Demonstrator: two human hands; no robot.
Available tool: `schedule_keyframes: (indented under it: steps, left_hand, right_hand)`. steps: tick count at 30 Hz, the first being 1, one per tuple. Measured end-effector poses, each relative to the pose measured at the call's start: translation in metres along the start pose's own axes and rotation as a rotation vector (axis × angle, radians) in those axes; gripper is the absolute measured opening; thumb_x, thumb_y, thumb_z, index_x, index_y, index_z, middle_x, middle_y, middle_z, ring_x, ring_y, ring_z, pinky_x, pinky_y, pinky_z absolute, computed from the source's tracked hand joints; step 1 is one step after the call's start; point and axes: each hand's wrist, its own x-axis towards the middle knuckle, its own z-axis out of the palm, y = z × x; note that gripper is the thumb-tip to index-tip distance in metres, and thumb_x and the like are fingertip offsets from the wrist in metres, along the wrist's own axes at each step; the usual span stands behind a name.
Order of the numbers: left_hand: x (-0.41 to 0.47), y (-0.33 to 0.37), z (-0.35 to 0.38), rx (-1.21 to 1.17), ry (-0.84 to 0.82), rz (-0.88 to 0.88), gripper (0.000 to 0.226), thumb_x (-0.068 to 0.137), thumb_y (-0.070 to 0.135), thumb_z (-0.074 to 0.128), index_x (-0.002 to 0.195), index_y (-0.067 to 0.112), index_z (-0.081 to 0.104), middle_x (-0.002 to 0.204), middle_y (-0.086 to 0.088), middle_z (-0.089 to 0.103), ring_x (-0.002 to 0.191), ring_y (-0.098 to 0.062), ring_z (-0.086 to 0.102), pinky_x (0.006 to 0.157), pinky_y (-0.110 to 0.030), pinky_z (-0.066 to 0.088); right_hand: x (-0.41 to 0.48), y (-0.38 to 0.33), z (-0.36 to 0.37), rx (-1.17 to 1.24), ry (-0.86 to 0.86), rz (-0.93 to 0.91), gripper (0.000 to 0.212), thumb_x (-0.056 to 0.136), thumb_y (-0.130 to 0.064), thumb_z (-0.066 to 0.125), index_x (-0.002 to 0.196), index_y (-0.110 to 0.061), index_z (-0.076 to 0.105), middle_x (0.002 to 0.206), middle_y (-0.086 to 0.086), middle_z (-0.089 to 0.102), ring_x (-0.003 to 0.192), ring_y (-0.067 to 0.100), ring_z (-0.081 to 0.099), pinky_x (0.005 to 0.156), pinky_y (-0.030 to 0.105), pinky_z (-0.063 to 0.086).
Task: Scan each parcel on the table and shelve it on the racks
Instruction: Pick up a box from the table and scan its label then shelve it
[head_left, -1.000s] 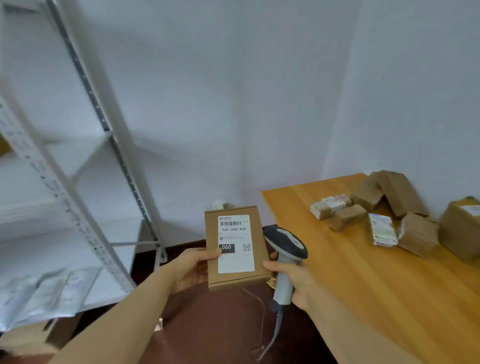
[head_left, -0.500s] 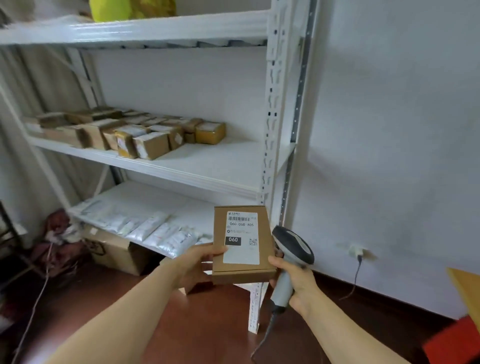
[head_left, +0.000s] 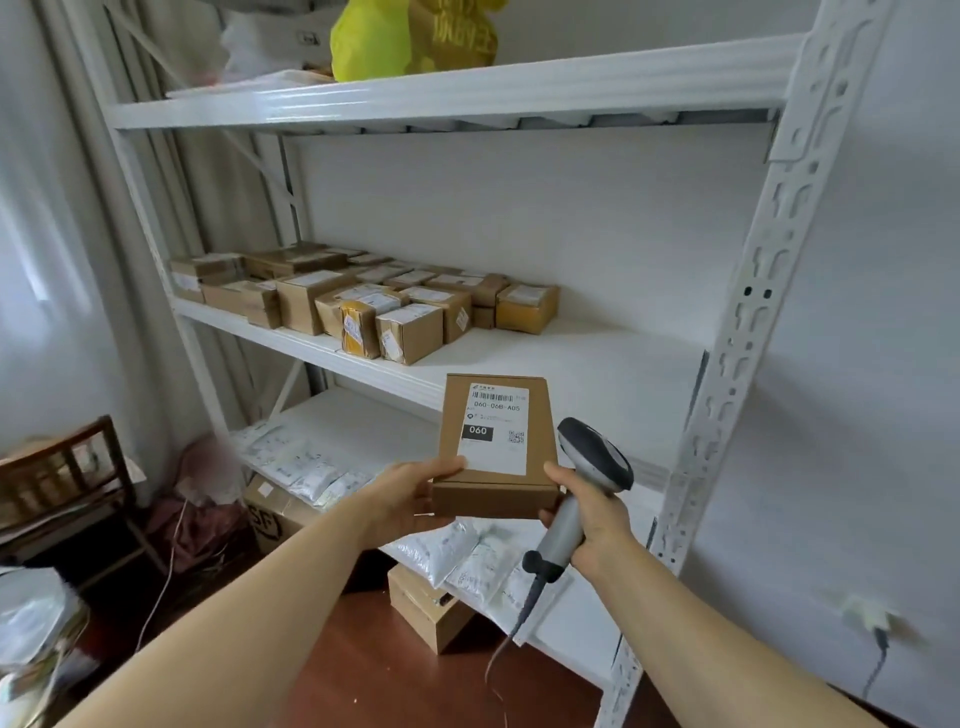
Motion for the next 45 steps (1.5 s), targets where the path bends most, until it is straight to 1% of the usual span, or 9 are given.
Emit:
schedule_keyframes:
  steps: [9,15,22,28,32,35,38,43,45]
  left_hand:
    - [0.106,0.082,0.022,-0.031,0.114,0.046,0.042,0.084,0.039,0.071,0.116,0.014,0.058,0.105,-0.017,0.065,0.096,-0.027,0.064,0.077,-0.036,0.059]
    - [0.177,0.126,0.052,0.019,0.144,-0.014,0.042,0.090,0.042,0.064,0.119,0.014,0.052,0.106,-0.017,0.059,0.089,-0.028,0.063,0.070,-0.037,0.059]
    - [0.249,0.142,0.091,0.037,0.088,-0.094,0.043,0.094,0.039,0.058,0.126,0.014,0.041,0.099,-0.014,0.053,0.084,-0.030,0.060,0.066,-0.041,0.057]
    - [0.312,0.158,0.124,0.072,-0.026,-0.188,0.047,0.091,0.036,0.063,0.126,0.016,0.037,0.111,-0.018,0.053,0.107,-0.038,0.058,0.078,-0.049,0.056]
    - [0.357,0.173,0.143,0.183,-0.091,-0.205,0.048,0.091,0.034,0.064,0.124,0.013,0.036,0.111,-0.018,0.053,0.107,-0.039,0.058,0.078,-0.047,0.058]
    - [0.385,0.182,0.152,0.223,-0.171,-0.212,0.050,0.091,0.037,0.062,0.127,0.010,0.039,0.107,-0.016,0.060,0.101,-0.034,0.063,0.080,-0.044,0.058]
    - [0.399,0.193,0.158,0.232,-0.247,-0.193,0.039,0.092,0.030,0.057,0.122,0.009,0.045,0.093,-0.014,0.062,0.082,-0.029,0.063,0.065,-0.036,0.055]
    - [0.424,0.210,0.148,0.730,-0.307,-0.048,0.059,0.077,0.037,0.068,0.123,0.004,0.049,0.089,-0.016,0.061,0.061,-0.027,0.060,0.056,-0.030,0.054]
    - [0.429,0.218,0.145,1.089,-0.202,0.112,0.073,0.079,0.059,0.061,0.130,0.011,0.043,0.099,-0.010,0.061,0.078,-0.022,0.062,0.064,-0.026,0.053]
  right_hand:
    - [0.104,-0.073,0.052,0.030,0.035,-0.052,0.038,0.077,-0.025,0.081,0.107,-0.009,0.062,0.102,0.012,0.063,0.069,0.024,0.061,0.073,0.037,0.055]
    - [0.169,-0.116,0.062,-0.032,0.100,-0.118,0.035,0.080,-0.020,0.078,0.108,-0.008,0.060,0.085,0.003,0.058,0.070,0.018,0.056,0.085,0.038,0.052]
    - [0.224,-0.140,0.047,-0.097,0.203,-0.182,0.044,0.076,-0.017,0.080,0.114,-0.004,0.063,0.103,0.009,0.064,0.097,0.029,0.061,0.097,0.045,0.049]
    - [0.255,-0.166,0.043,-0.090,0.257,-0.102,0.027,0.076,-0.019,0.081,0.090,-0.005,0.062,0.072,0.010,0.060,0.061,0.023,0.055,0.060,0.033,0.047]
    - [0.273,-0.180,0.044,-0.061,0.301,-0.050,0.024,0.079,-0.019,0.080,0.084,-0.004,0.063,0.068,0.009,0.061,0.058,0.020,0.057,0.058,0.030,0.048]
    - [0.287,-0.196,0.047,-0.013,0.297,-0.014,0.025,0.080,-0.019,0.079,0.088,-0.003,0.062,0.070,0.011,0.063,0.057,0.019,0.059,0.058,0.030,0.050]
    - [0.302,-0.213,0.050,0.053,0.297,-0.028,0.026,0.080,-0.018,0.078,0.089,-0.001,0.060,0.075,0.012,0.063,0.056,0.019,0.059,0.050,0.026,0.053]
    - [0.322,-0.226,0.055,0.043,0.297,-0.037,0.028,0.084,-0.021,0.075,0.080,-0.002,0.055,0.069,0.010,0.059,0.058,0.017,0.058,0.049,0.026,0.054]
    - [0.328,-0.226,0.057,0.019,0.303,-0.022,0.029,0.084,-0.023,0.075,0.077,-0.003,0.055,0.066,0.009,0.059,0.059,0.017,0.059,0.050,0.025,0.054]
